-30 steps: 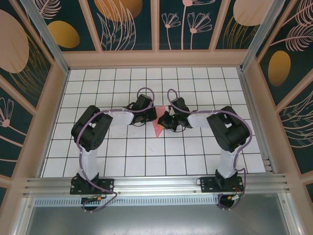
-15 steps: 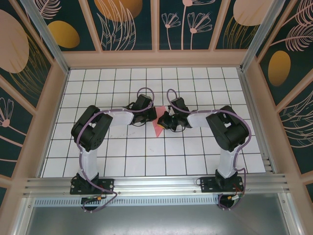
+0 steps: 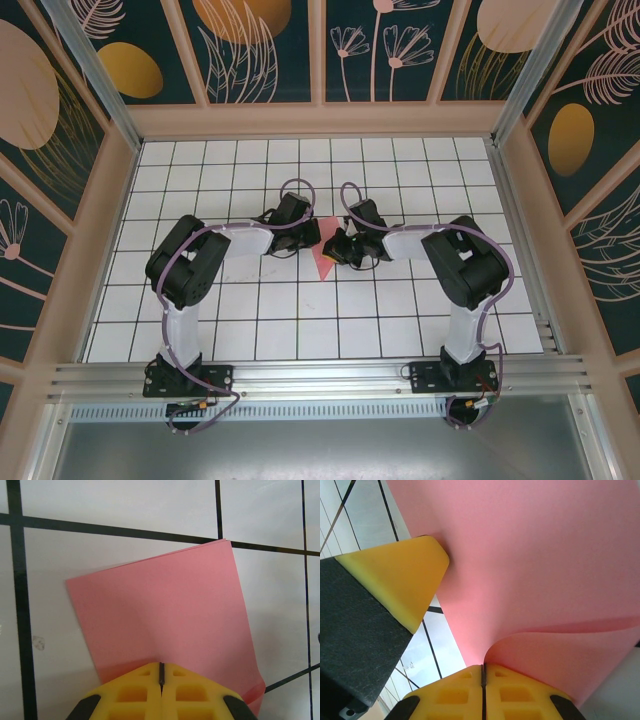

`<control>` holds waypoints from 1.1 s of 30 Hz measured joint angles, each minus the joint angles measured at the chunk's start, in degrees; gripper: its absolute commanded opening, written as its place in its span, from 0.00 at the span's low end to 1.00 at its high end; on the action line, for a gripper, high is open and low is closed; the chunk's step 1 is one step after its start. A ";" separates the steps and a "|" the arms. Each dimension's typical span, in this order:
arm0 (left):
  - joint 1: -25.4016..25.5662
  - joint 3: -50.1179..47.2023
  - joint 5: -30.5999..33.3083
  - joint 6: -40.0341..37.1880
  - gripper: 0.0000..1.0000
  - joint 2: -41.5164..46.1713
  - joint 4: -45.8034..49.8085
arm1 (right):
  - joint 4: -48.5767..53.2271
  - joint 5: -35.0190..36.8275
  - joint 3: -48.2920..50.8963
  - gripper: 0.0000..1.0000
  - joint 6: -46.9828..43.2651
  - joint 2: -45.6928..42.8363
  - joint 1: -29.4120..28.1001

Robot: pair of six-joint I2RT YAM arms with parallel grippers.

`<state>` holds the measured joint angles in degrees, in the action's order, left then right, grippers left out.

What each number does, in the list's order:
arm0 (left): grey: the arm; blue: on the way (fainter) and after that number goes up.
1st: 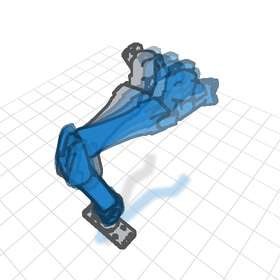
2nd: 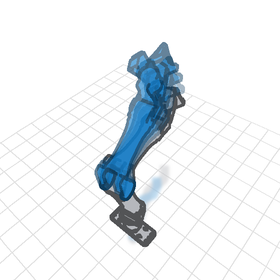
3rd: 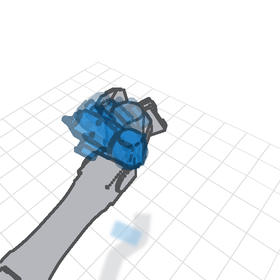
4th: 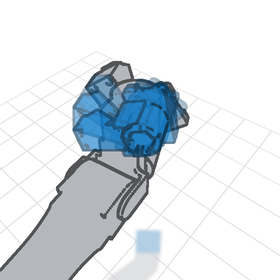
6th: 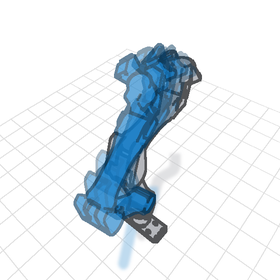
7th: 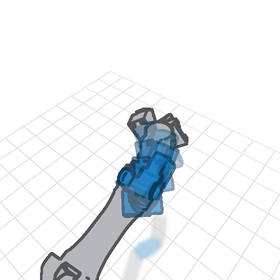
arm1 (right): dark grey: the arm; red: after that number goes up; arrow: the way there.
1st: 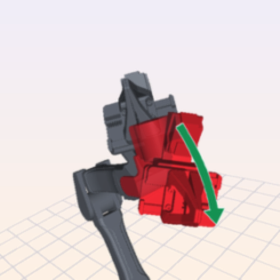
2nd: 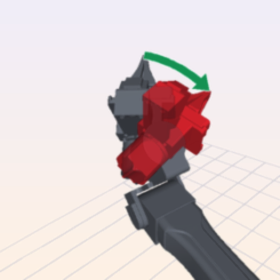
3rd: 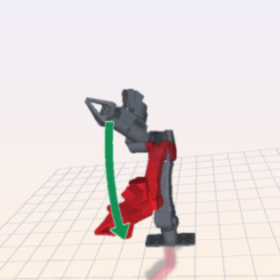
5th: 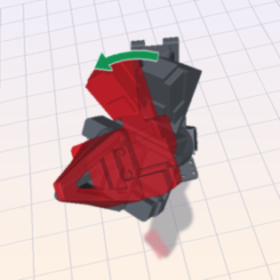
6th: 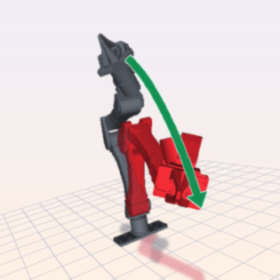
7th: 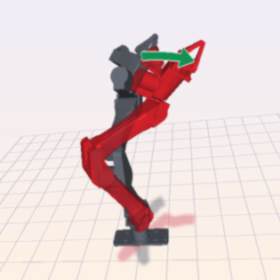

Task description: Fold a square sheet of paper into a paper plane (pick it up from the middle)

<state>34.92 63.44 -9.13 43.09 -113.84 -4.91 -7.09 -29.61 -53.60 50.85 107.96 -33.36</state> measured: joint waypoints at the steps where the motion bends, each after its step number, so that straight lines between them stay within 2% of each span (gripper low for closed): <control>1: -0.02 0.00 -0.02 0.00 0.06 0.00 0.00 | -0.02 -0.02 0.00 0.09 0.00 0.00 0.00; 13: -0.09 0.00 -0.42 0.00 0.08 -0.02 -0.02 | 0.02 -0.13 -0.46 0.10 -0.98 1.07 -0.02; 22: -0.26 0.02 1.92 0.09 0.18 1.11 2.10 | -0.09 -0.70 -1.11 0.28 -1.01 1.16 -0.17; 33: -3.10 -1.66 4.57 1.40 0.22 7.10 3.85 | -0.59 -1.60 -1.29 0.36 -1.03 1.05 -0.17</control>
<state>31.81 61.78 -4.56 44.49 -106.74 -1.06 -7.68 -31.20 -54.89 49.82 109.01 -33.54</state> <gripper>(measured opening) 0.220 0.355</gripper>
